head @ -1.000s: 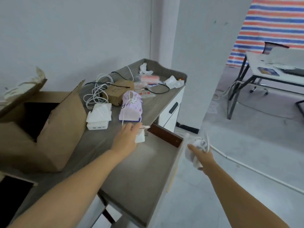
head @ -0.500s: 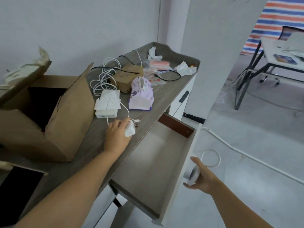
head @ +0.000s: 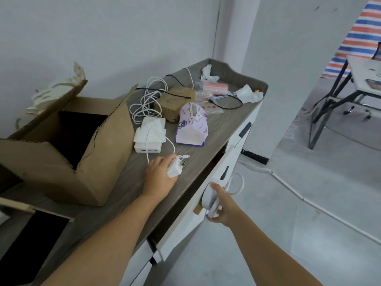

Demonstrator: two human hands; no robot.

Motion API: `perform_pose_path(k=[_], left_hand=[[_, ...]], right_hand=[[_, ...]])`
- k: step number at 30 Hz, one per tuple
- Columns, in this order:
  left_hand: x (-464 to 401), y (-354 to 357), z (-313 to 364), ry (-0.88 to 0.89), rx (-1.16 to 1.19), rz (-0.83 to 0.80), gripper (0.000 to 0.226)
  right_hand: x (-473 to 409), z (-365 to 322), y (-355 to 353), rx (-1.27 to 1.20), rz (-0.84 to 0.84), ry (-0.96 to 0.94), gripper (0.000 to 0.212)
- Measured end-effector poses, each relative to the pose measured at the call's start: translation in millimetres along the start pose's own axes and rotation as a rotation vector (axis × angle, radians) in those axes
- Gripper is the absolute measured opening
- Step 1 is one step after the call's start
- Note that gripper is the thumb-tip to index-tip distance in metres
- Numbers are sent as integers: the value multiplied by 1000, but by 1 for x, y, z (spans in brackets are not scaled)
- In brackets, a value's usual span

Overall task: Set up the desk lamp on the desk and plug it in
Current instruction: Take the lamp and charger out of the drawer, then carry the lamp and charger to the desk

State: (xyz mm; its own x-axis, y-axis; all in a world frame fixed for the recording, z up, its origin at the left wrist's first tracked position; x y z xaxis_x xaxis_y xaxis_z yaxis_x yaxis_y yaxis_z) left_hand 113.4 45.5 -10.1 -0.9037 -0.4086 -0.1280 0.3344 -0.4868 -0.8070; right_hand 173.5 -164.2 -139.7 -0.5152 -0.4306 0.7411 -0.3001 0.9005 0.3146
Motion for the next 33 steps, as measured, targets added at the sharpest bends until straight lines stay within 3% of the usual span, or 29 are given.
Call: perform_pose_path(k=[9, 13, 15, 17, 21, 27, 33], left_hand=[[-1, 1, -6, -6, 75, -17, 57], [0, 0, -5, -7, 54, -32, 57], [2, -1, -3, -15, 37, -41, 57], [3, -1, 1, -8, 8, -58, 55], [1, 10, 42, 71, -16, -150, 55], [3, 80, 175, 176, 137, -464, 51], [30, 163, 284, 224, 220, -710, 42]], right_hand=[[-26, -1, 29, 31, -20, 2, 73], [-13, -17, 26, 276, -36, -79, 61], [4, -35, 19, 459, -17, -159, 79], [28, -56, 0, 607, 48, -204, 93], [86, -97, -58, 766, 259, -266, 85], [191, -120, -152, 883, 655, -273, 76], [260, -107, -241, 936, 866, -199, 75]])
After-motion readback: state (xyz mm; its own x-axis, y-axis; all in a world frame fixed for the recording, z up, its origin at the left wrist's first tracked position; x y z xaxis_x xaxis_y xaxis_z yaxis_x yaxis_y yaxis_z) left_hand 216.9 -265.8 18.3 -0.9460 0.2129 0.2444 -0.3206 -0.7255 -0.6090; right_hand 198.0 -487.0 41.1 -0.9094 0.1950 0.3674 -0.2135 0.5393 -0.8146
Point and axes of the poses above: each hand's wrist, its own x-axis away from the middle knuckle, its own y-axis out of the palm, z = x × y, the point moved 8 cm from there along -x, towards the middle knuckle, and after that the axes turned 11 degrees about -z, right-handed, at the moved point
